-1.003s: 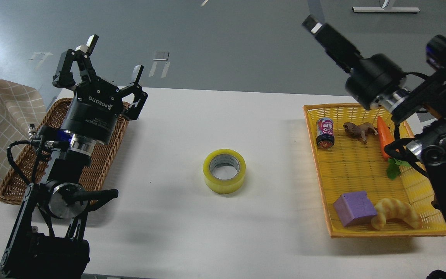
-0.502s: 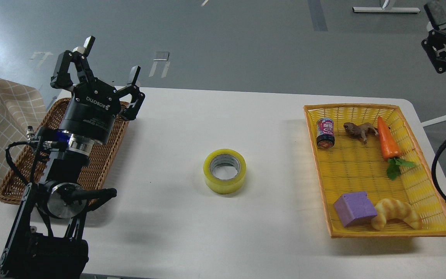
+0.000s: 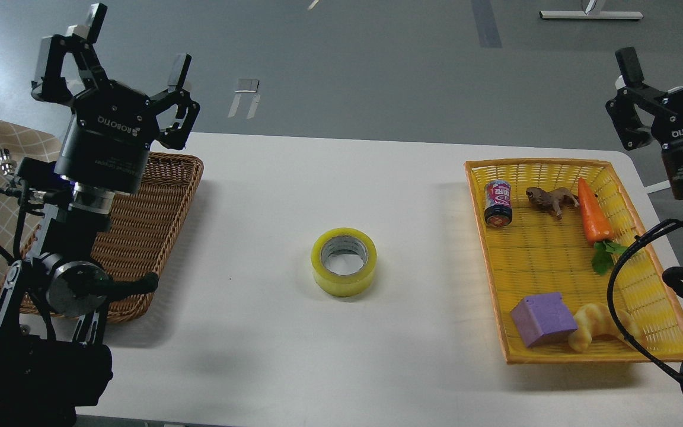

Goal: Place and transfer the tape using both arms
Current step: 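Move the left gripper from the basket toward the tape roll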

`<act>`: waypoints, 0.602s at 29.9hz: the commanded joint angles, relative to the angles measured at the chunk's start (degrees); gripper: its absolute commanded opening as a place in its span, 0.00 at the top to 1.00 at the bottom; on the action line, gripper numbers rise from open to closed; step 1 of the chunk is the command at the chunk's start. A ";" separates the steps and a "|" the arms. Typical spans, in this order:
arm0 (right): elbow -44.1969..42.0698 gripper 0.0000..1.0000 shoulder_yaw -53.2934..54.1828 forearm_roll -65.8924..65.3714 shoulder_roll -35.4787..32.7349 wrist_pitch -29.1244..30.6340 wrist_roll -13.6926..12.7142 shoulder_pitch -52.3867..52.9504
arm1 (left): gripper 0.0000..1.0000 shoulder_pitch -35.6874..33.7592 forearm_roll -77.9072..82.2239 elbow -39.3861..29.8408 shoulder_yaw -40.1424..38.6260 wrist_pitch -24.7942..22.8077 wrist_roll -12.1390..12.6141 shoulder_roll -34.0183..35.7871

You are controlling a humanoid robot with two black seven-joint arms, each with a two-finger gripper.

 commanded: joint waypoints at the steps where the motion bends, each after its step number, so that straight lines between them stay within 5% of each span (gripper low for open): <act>1: 0.00 0.00 -1.42 -0.09 0.05 0.00 -0.08 0.03 | 0.02 -2.00 10.79 1.19 5.14 5.92 4.45 4.12; 5: -0.09 0.00 -1.51 -0.09 -0.04 0.00 -0.08 -0.14 | 0.02 -5.86 33.35 0.93 11.74 13.76 4.55 6.75; 10: 0.26 0.00 -1.51 -0.09 -0.13 0.00 -0.16 0.38 | 0.02 -7.63 48.33 1.19 13.50 13.59 4.55 12.73; 15: 0.70 0.00 -1.51 -0.09 -0.04 -0.93 -0.51 0.82 | 0.02 -7.98 82.68 4.44 23.51 14.11 4.90 15.64; 18: 1.14 0.00 -1.69 -0.18 -0.39 -1.28 -1.74 1.87 | 0.02 -6.58 83.27 4.36 27.04 14.29 5.08 15.64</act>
